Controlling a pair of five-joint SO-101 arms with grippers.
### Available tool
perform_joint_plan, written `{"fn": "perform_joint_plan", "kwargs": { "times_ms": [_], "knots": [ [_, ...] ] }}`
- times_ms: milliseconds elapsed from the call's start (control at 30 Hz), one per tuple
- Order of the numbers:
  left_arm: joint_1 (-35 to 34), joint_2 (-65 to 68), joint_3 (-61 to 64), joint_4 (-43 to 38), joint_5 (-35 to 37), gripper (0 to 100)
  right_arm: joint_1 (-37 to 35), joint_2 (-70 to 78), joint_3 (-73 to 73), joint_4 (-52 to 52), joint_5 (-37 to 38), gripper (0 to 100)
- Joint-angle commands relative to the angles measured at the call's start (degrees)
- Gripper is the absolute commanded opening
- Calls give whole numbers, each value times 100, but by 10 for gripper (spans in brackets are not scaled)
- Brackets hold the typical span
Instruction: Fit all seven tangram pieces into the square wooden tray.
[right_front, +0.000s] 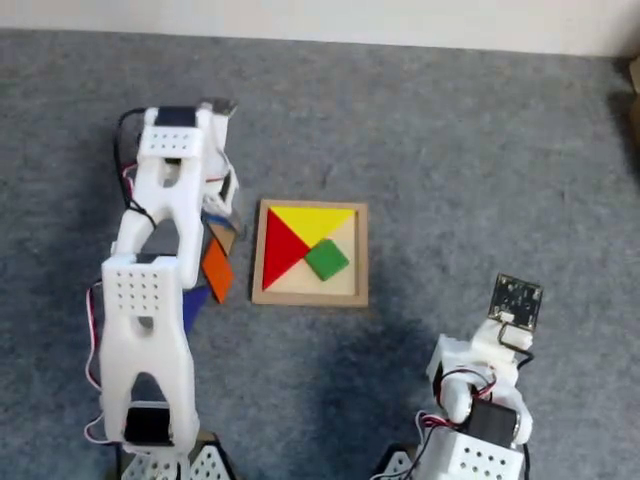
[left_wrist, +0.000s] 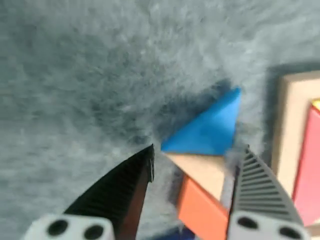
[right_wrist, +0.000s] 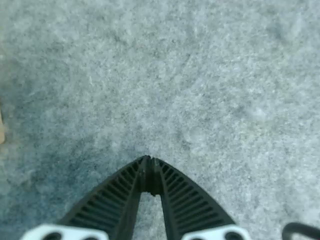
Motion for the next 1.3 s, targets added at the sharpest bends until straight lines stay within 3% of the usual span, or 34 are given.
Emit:
{"fn": "perform_joint_plan", "kwargs": {
  "times_ms": [0, 400, 633, 967, 1267],
  "knots": [
    [13, 136, -57, 53, 273, 252, 75, -31, 664, -110, 62, 5],
    [75, 136, -57, 18, 290, 165, 75, -31, 664, -110, 62, 5],
    [163, 101, -66, -88, -747, 164, 75, -31, 664, -101, 62, 5],
    [171, -312, -716, 123, -1547, 130, 75, -31, 664, -92, 62, 5],
    [576, -743, -1015, 519, -2171, 127, 75, -31, 664, -92, 62, 5]
  ]
}}
